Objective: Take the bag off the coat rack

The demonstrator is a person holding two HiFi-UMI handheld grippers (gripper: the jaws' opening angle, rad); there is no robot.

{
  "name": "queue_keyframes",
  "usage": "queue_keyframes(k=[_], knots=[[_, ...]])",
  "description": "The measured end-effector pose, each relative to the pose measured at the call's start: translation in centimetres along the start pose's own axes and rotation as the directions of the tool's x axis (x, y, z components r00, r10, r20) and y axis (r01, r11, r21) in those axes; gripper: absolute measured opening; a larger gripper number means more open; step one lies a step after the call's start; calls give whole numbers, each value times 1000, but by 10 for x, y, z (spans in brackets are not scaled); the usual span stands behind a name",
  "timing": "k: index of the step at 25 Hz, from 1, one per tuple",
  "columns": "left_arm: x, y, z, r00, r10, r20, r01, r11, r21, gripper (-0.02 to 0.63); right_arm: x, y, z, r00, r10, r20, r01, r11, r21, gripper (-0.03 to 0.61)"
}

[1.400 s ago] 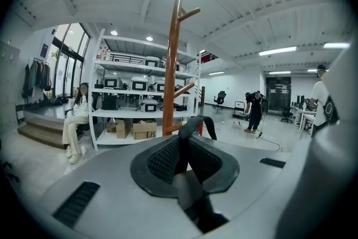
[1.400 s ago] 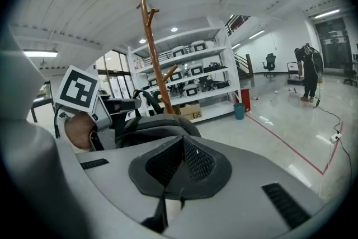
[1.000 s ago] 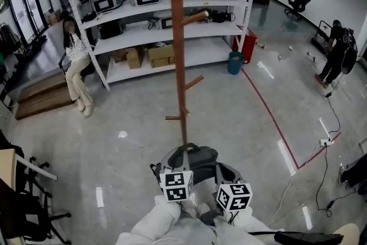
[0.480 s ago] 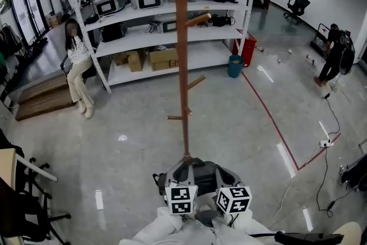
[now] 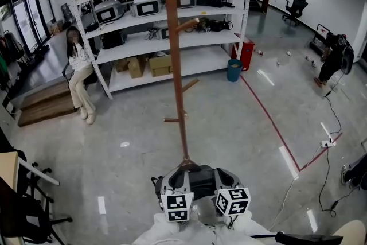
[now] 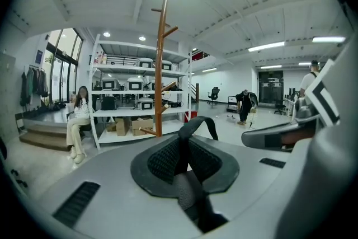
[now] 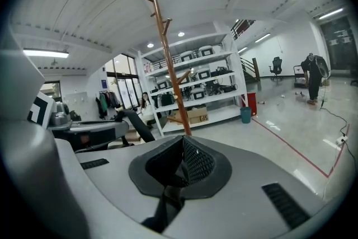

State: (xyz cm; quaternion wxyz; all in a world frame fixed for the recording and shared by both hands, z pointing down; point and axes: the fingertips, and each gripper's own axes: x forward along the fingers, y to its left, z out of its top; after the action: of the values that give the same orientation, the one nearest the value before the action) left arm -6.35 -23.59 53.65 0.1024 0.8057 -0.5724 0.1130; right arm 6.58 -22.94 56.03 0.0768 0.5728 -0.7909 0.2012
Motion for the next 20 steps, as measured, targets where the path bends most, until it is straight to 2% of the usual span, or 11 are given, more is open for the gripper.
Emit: queue_keyframes(k=[13,20], knots=[[-26,-21,-9,993,117,0,-117,991,-63,38,-52,-22,-14,999,44,-14,-44,999,-9,11],[-58,-38,0,987,161,26,-158,983,-90,38,-89,-29,-21,998,64,-10,-64,998,13,12]])
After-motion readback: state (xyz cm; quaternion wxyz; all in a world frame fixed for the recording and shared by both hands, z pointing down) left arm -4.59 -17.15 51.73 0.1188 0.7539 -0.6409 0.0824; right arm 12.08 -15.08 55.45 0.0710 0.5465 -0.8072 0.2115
